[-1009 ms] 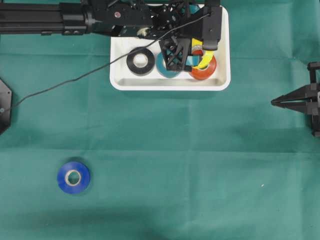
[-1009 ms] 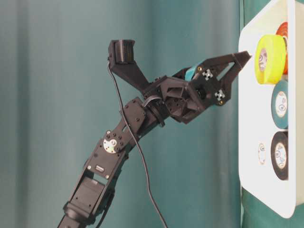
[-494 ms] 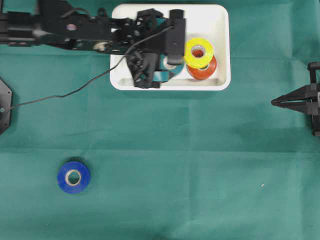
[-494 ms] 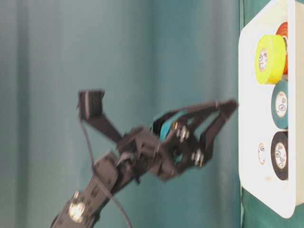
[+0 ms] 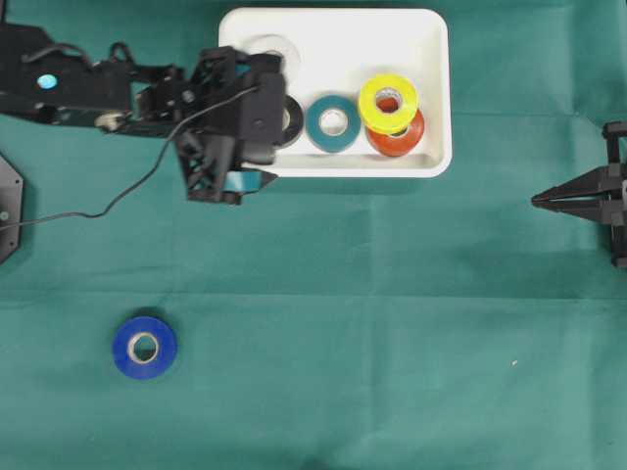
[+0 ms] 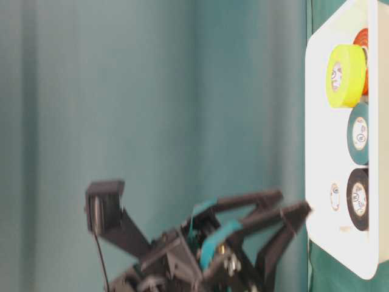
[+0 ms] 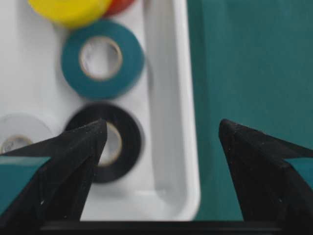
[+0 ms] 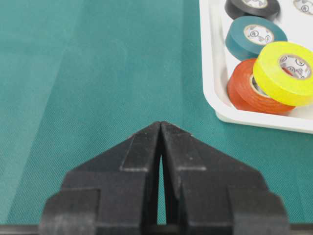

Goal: Put the tape into the white case with the left arm.
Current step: 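Open the left gripper and withdraw it to the left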

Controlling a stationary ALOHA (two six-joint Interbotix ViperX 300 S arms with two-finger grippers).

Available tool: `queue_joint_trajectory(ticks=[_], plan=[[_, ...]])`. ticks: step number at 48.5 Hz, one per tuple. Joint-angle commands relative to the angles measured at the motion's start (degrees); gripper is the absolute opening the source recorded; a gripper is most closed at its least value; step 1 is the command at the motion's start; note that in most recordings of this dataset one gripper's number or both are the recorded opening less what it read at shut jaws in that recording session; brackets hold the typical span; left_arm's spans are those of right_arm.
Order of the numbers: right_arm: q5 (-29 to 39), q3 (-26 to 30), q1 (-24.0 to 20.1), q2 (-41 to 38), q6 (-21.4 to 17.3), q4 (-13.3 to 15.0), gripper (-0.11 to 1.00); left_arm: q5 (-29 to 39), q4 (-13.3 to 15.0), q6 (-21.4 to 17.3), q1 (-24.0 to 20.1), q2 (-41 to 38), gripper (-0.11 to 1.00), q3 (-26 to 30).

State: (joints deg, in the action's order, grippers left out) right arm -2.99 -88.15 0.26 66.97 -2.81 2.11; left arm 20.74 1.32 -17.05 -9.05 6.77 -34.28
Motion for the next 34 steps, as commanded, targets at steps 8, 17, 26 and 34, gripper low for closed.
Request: queue_joint_trajectory(ticks=[8,17,26,34], plan=[[-0.62,0.53,0.0,-0.35,0.0,0.09,-0.09,-3.16,0.09,0.0,1.14,7.21,0.96,-6.15],[-0.62,0.53,0.09,-0.35,0.0,0.09,-0.09,-4.75,0.09,0.0,1.23,12.66,0.96,-11.95],[-0.62,0.62,0.0,-0.35,-0.09,0.09,-0.09,-4.75,0.18,0.0,1.32,17.23,0.96,-16.26],[-0.62,0.62,0.0,-0.35,0.0,0.09,-0.09,-4.83,0.18,0.0,1.49,19.34,0.95,-18.81]])
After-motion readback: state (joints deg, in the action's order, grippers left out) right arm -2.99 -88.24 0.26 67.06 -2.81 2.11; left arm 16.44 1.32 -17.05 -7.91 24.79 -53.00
